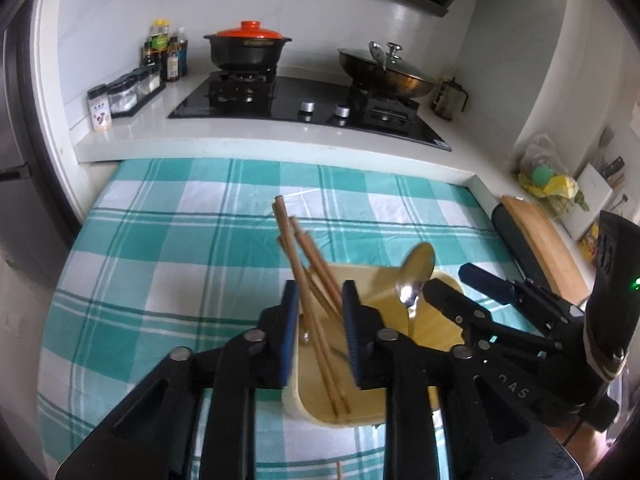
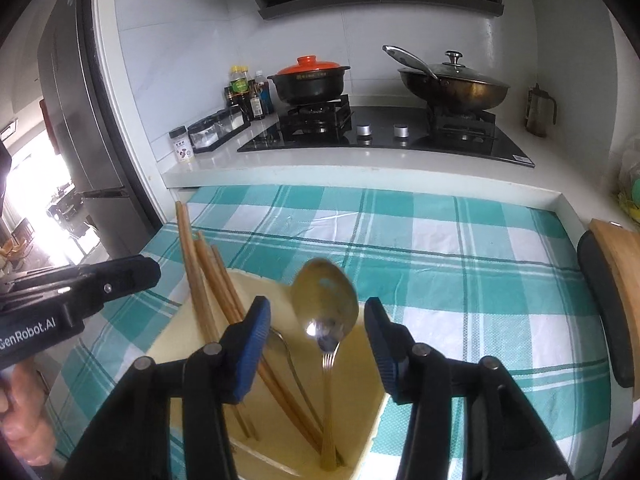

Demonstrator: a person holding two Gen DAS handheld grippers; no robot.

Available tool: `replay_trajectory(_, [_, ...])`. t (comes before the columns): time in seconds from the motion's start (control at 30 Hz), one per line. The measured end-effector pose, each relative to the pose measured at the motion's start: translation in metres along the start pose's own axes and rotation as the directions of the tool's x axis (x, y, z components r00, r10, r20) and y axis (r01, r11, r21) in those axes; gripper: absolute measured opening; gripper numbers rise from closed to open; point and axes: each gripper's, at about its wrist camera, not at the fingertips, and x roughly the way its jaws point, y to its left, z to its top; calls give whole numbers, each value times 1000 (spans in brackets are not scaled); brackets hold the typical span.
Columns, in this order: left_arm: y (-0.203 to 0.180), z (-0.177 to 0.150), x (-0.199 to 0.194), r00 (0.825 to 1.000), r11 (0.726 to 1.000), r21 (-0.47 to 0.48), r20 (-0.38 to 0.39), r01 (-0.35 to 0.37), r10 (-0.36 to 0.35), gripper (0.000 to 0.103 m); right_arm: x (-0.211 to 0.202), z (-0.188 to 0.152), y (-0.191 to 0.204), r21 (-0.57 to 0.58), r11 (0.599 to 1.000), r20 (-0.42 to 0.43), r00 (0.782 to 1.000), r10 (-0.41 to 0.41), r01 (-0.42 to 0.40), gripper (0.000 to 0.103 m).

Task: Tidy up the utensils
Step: 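Carry chopstick and spoon over the cream holder and open both tools to drop them, then withdraw both open tools back over the chopsticks on the cloth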

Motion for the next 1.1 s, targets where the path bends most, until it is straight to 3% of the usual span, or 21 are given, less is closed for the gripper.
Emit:
replay_trajectory(0.2, [19, -45, -62, 1000, 994, 110, -17, -21, 24, 65, -60, -33, 16, -46, 998, -22, 999, 37, -38, 54])
replay_trajectory(0.33, [35, -97, -105, 996, 981, 179, -43, -69, 78, 73, -104, -82, 25, -120, 992, -75, 997, 33, -42, 55])
replay_trajectory(0.47, [51, -151, -138, 993, 982, 165, -58, -94, 105, 75, -142, -140, 32, -157, 987, -99, 995, 9, -24, 55])
replay_trajectory(0.57, [54, -188, -154, 992, 986, 129, -50, -107, 114, 76, -166, -185, 36, -136, 991, -71, 997, -28, 18, 55])
replay_trajectory(0.7, [49, -228, -162, 997, 996, 57, -48, -63, 66, 78, -182, -245, 41, -49, 998, -62, 998, -31, 28, 55])
replay_trajectory(0.8, [40, -252, -156, 997, 999, 32, -64, -30, 32, 78, -189, -280, 49, -33, 997, -30, 997, -78, 77, 55])
replay_trajectory(0.93, [24, -272, -150, 995, 997, 72, -99, -25, 32, 78, -207, -307, 59, -37, 990, 36, 990, -138, 140, 55])
replay_trajectory(1.1, [9, -277, -154, 997, 995, 96, -70, -14, 21, 78, -222, -312, 62, -26, 983, 131, 975, -179, 184, 55])
